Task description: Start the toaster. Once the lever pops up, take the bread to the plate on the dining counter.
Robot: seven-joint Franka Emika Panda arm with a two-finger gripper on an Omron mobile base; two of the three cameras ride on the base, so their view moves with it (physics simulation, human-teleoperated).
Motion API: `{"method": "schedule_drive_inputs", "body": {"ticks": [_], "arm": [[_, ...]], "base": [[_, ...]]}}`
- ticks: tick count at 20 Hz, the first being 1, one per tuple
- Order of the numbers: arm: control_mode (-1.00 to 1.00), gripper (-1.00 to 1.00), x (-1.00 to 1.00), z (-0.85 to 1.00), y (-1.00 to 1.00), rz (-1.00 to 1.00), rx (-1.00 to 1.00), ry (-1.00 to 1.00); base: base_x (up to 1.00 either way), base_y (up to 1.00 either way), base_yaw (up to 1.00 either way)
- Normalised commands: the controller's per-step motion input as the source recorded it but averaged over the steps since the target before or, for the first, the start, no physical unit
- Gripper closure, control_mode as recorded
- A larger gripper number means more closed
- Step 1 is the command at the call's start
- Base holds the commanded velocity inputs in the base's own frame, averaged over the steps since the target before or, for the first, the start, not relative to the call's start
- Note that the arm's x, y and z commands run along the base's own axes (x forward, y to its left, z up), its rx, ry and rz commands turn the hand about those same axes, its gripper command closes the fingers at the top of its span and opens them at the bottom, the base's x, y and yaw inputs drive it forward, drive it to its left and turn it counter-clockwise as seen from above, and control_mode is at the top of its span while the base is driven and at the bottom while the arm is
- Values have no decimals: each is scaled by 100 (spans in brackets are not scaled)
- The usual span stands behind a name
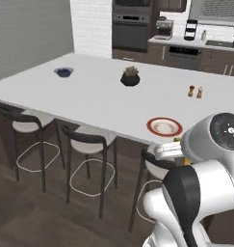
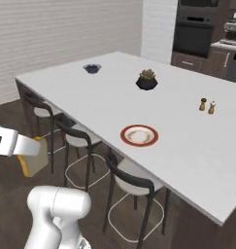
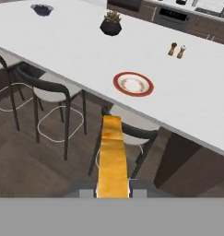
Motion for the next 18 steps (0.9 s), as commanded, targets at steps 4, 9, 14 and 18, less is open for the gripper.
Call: {"method": "schedule_drive_inputs", "body": {"ticks": [4,9,14,18], "arm": [[100,100,0,0,0,0,0,0],[100,100,0,0,0,0,0,0],[100,100,0,0,0,0,0,0],[100,100,0,0,0,0,0,0]], "base": [[73,50,-66],[76,57,-52],[59,21,-45],[62,2,-37]]}}
